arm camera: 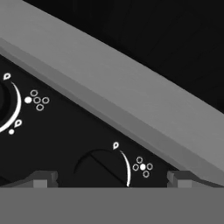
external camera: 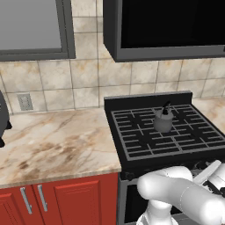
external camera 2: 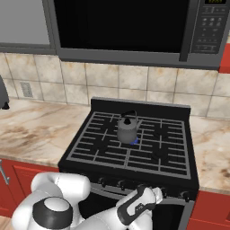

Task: Lower the heat of the kettle.

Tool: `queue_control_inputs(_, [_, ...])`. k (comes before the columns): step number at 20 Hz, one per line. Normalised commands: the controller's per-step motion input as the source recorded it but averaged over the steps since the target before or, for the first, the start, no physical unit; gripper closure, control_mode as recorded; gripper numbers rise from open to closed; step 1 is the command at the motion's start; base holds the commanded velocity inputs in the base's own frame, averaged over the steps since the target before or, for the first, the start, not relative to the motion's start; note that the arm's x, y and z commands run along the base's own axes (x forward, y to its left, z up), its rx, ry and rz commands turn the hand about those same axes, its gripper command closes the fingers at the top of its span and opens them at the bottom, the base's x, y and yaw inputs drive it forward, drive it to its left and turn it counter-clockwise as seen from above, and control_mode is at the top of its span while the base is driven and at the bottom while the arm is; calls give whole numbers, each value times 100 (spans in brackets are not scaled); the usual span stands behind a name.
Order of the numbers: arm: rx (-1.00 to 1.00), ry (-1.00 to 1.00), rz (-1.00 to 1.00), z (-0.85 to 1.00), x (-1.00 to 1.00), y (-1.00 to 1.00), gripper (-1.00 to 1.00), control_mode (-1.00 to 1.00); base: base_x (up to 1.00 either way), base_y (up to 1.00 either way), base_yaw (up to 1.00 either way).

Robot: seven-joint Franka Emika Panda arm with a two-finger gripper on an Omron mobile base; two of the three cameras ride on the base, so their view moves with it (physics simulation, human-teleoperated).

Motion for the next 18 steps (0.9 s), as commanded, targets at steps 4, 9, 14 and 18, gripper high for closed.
queue_control_inputs(4, [3, 0, 0, 0, 5, 0, -100, -100, 0, 0, 0])
queue_control_inputs(9, [1, 0, 0, 0, 10, 0, -100, -100, 0, 0, 0])
queue_control_inputs(14, [0, 0, 0, 0, 12, 0, -100, -100, 0, 0, 0])
queue_control_inputs(18, [0, 0, 0, 0, 12, 0, 100, -100, 0, 0, 0])
